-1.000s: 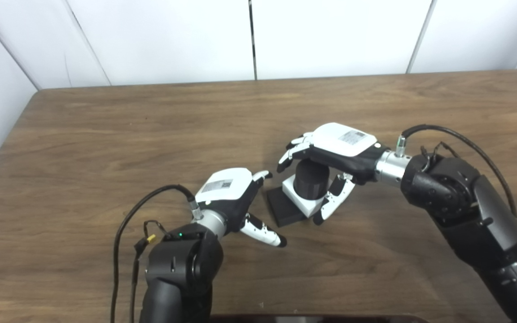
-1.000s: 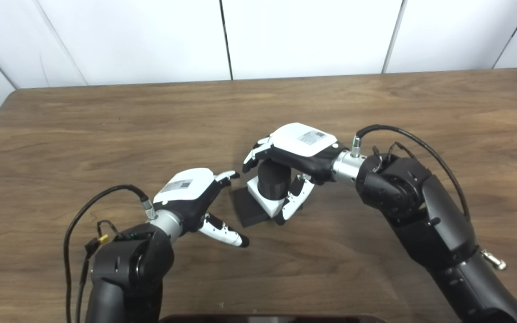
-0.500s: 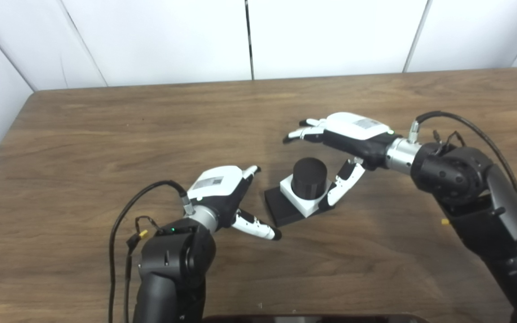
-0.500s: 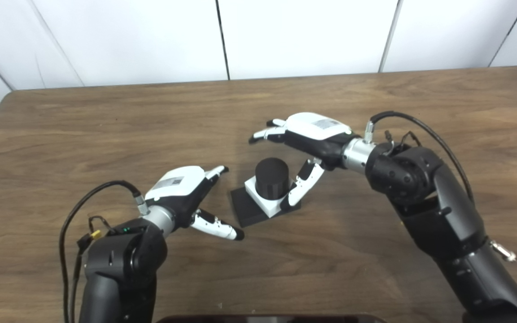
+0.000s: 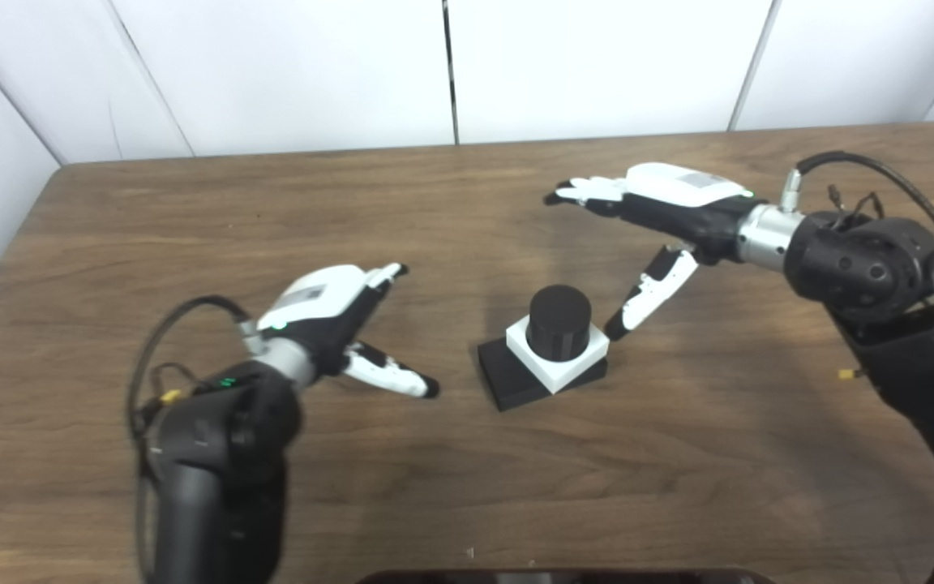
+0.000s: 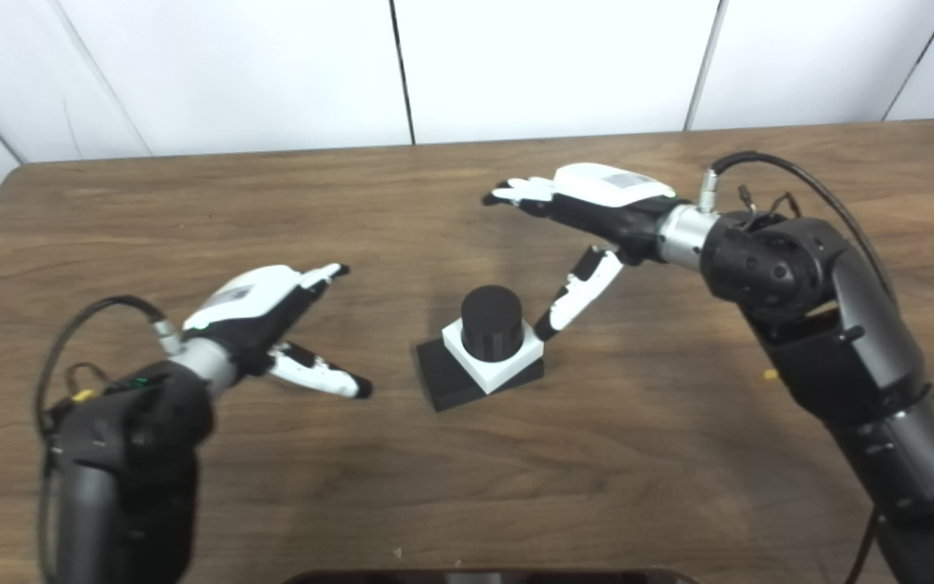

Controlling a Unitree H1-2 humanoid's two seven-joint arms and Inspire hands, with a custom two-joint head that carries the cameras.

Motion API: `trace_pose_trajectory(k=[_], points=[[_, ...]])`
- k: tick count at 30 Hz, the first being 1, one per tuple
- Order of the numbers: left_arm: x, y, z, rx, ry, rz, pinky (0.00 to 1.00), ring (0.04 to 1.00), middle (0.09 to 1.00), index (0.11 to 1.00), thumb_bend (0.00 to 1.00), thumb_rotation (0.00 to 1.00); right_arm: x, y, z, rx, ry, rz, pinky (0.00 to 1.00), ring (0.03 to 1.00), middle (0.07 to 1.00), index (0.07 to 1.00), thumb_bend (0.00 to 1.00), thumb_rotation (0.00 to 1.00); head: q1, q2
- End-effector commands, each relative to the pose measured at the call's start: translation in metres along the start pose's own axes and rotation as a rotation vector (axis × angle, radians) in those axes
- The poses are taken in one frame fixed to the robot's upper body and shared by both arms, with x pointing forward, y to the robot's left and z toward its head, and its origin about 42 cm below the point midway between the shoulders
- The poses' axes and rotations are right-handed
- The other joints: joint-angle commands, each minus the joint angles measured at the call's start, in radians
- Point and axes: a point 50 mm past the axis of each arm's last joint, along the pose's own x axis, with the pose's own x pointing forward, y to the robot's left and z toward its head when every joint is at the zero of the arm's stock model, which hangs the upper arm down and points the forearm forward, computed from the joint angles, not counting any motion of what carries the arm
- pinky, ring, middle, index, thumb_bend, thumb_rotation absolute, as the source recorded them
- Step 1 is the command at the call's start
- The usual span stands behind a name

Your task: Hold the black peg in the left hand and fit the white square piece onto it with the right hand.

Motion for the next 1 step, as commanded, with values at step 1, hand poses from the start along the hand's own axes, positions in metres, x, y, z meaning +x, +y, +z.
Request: trace_pose_trajectory(k=[1], points=[[0.0034,0.0016,-0.0217,-0.172,-0.006,0.064,0.92,0.988,0.995,0.995,0.82,0.42,-0.0049,-0.0226,-0.0120,0.016,0.038,-0.058,0.96,1.000,0.991,0.969,1.00,0.39,0.001,0.001]])
